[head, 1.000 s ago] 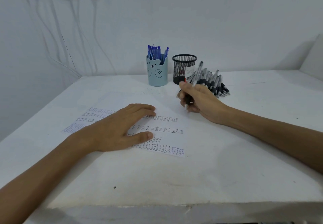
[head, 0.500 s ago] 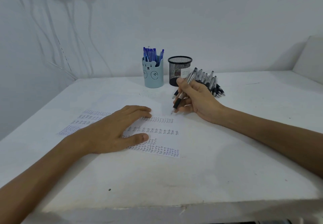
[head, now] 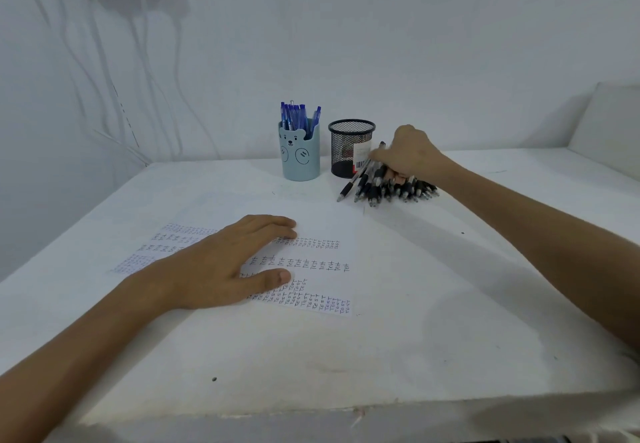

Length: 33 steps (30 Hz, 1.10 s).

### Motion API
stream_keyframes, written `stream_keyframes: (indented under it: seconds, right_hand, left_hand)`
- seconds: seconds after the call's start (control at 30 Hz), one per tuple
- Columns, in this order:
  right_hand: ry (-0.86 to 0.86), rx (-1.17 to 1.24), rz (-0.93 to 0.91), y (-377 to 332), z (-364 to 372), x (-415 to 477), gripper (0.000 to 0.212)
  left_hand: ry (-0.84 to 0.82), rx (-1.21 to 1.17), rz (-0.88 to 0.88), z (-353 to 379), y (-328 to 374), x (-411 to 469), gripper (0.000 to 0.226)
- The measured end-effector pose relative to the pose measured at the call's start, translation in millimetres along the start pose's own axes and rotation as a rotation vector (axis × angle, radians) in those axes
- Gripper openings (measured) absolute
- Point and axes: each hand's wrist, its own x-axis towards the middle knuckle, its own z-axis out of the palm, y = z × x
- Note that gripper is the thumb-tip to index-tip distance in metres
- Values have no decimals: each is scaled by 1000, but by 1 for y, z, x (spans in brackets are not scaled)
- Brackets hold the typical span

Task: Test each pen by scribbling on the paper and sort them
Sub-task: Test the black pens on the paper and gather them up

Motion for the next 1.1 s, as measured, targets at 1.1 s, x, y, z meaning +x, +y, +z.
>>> stream_keyframes:
  seconds: [1.1]
  right_hand:
    - [-150, -185, 213, 19, -21, -14, 69]
  left_hand:
    - [99, -190, -304, 1, 45, 171, 38]
